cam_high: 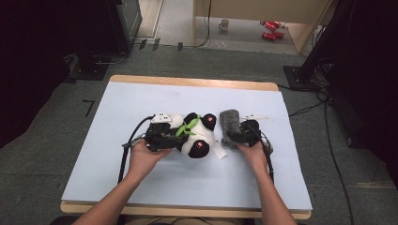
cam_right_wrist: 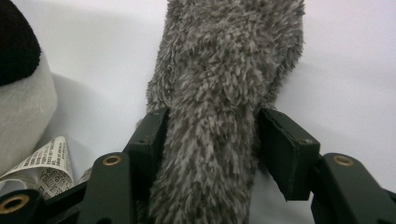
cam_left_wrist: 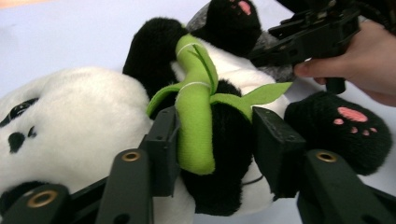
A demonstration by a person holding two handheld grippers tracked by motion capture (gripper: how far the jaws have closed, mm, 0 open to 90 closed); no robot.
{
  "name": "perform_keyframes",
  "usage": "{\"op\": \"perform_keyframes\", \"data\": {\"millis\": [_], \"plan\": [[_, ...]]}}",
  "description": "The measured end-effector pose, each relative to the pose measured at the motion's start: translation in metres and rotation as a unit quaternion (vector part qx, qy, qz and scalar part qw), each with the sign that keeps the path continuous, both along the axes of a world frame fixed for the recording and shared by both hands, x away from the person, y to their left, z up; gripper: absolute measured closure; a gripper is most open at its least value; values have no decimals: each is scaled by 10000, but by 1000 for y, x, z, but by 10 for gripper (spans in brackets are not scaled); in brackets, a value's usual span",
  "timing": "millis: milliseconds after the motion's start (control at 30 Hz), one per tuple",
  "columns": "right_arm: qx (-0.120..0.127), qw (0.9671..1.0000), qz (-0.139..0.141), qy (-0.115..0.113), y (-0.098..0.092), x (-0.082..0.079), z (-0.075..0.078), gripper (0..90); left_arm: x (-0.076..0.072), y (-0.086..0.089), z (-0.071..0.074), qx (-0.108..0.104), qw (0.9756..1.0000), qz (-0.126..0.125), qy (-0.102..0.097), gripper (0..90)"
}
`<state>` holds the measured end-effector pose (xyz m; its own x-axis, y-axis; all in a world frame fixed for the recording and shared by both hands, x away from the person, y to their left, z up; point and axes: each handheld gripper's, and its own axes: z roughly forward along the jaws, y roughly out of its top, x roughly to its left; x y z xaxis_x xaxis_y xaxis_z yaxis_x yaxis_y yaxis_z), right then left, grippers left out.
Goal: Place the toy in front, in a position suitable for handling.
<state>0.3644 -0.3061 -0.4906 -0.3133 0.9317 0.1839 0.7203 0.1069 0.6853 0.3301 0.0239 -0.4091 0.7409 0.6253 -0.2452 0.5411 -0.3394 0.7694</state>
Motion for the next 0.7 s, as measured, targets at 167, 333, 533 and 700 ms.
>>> {"op": "perform_keyframes", "data": {"millis": [167, 333, 533, 700], "plan": [[-5, 10000, -31, 17, 0, -1, 1, 451, 5, 10, 3, -334, 9992, -176, -109, 439], [-81, 10000, 1, -23, 0, -1, 2, 450, 8, 17, 9, -388, 9989, -248, -122, 393], [68, 10000, -40, 30, -2, -1, 2, 477, 11, 26, 16, -84, 9989, -336, -329, 308], [-13, 10000, 82, 1, 0, -3, 5, 605, 15, 40, 19, -141, 9987, -288, -402, 298]]}}
